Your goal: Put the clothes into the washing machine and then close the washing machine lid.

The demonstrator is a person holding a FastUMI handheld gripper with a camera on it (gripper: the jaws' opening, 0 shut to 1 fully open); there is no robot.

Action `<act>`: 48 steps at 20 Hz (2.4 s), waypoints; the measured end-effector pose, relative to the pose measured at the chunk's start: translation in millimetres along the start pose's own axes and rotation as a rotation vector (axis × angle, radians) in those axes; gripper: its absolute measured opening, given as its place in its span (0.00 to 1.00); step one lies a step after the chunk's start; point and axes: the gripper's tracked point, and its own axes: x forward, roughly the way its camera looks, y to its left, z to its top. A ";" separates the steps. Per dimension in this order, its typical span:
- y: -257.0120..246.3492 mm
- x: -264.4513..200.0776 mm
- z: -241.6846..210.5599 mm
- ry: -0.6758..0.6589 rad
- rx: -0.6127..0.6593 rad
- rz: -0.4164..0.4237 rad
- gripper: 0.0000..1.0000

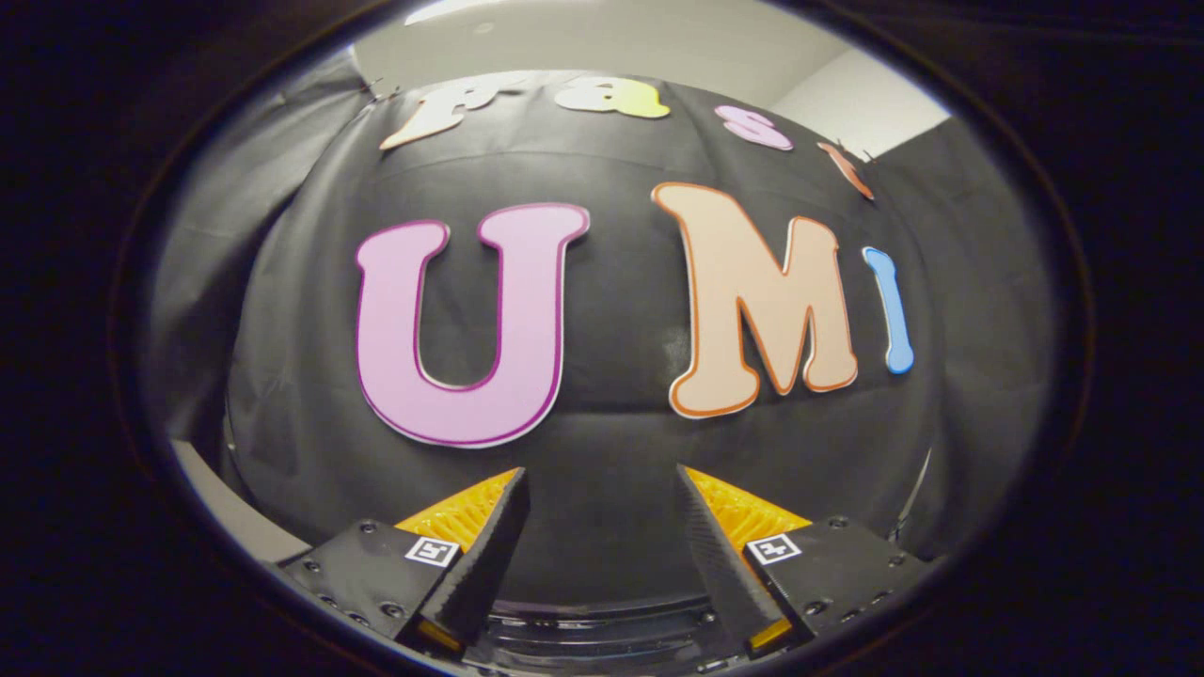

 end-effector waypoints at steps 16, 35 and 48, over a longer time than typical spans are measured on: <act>14.5 -28.7 -62.1 0.118 0.057 0.090 0.95; 5.3 -75.7 -57.6 0.070 0.057 0.067 0.95; 2.1 -99.6 -58.4 0.070 0.063 0.050 0.95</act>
